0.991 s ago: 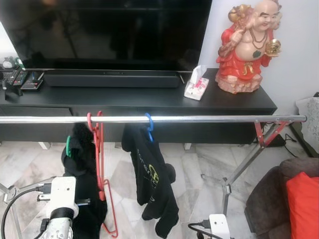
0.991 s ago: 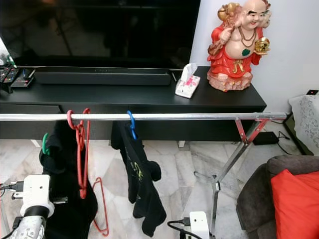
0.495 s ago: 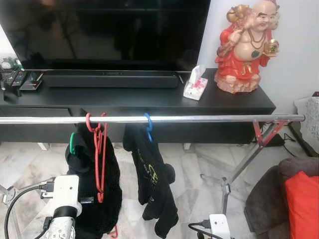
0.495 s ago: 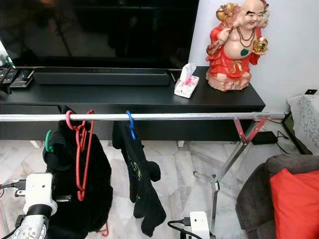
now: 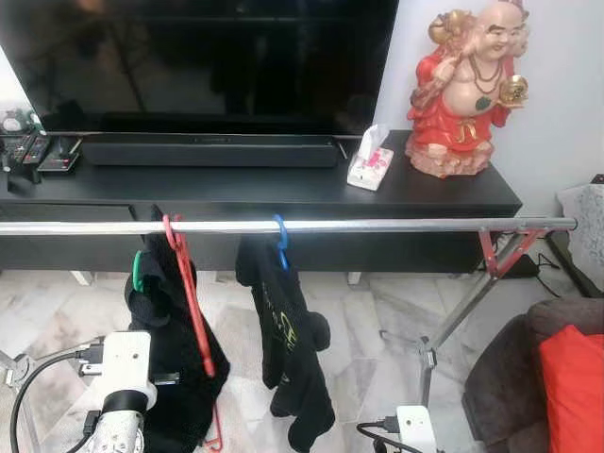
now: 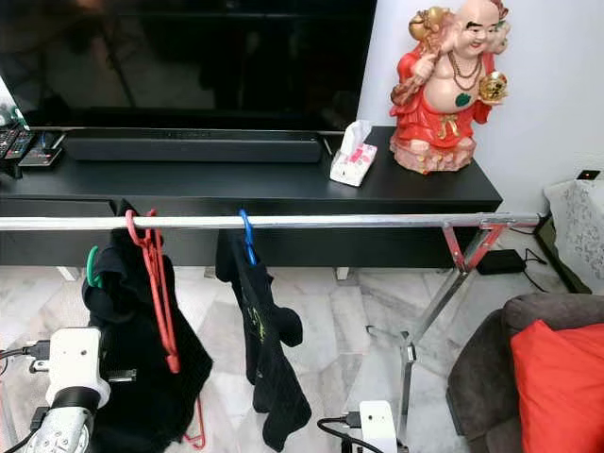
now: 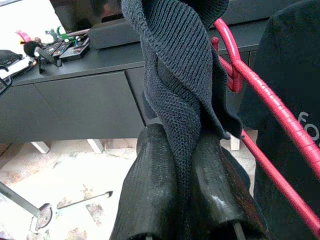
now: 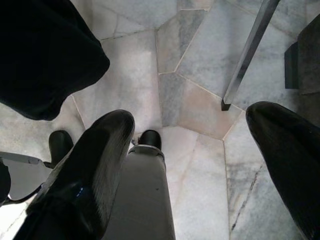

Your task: Hang hanger

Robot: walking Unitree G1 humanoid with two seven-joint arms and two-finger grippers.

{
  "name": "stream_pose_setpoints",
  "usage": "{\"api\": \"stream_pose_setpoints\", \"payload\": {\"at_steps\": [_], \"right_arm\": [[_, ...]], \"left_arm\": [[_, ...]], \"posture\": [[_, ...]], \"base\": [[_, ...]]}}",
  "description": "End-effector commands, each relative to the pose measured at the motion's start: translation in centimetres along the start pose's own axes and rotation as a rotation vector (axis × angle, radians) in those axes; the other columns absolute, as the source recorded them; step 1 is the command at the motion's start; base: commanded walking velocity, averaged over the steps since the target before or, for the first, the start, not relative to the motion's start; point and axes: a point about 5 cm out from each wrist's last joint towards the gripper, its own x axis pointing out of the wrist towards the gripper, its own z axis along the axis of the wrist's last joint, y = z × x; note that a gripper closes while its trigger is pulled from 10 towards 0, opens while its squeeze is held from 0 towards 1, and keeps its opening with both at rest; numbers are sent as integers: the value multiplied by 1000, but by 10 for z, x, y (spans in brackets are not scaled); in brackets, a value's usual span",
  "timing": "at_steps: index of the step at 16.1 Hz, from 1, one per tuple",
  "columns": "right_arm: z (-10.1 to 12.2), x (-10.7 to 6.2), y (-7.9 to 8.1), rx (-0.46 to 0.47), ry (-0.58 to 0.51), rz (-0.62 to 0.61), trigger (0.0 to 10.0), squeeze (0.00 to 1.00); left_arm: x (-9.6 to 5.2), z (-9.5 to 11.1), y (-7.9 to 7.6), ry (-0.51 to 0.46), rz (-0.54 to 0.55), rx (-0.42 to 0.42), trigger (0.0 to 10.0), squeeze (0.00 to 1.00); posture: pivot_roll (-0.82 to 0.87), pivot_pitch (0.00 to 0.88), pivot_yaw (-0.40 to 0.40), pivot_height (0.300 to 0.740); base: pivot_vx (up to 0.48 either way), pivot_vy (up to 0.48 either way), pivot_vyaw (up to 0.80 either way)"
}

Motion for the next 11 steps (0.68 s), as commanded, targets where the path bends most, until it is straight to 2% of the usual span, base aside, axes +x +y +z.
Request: {"api": "stream_pose_setpoints", "payload": {"at_steps": [1,3,11], "right_arm": [[0,0,-3,13,-4,-12,10000,0],[0,0,-3,13,-5,-12,10000,0],[0,0,-3,15,-6,-12,10000,0]], "left_arm": [[3,10,1,-43,10,-7,10000,0],[3,10,1,-44,12,-9,10000,0],[2,10,1,-43,18,-9,10000,0]], "posture": [[-63,0,-30,740],[-62,0,-31,740],[-62,0,-29,740]], "base": [[0,0,0],[0,0,0],[-294,0,0]]}}
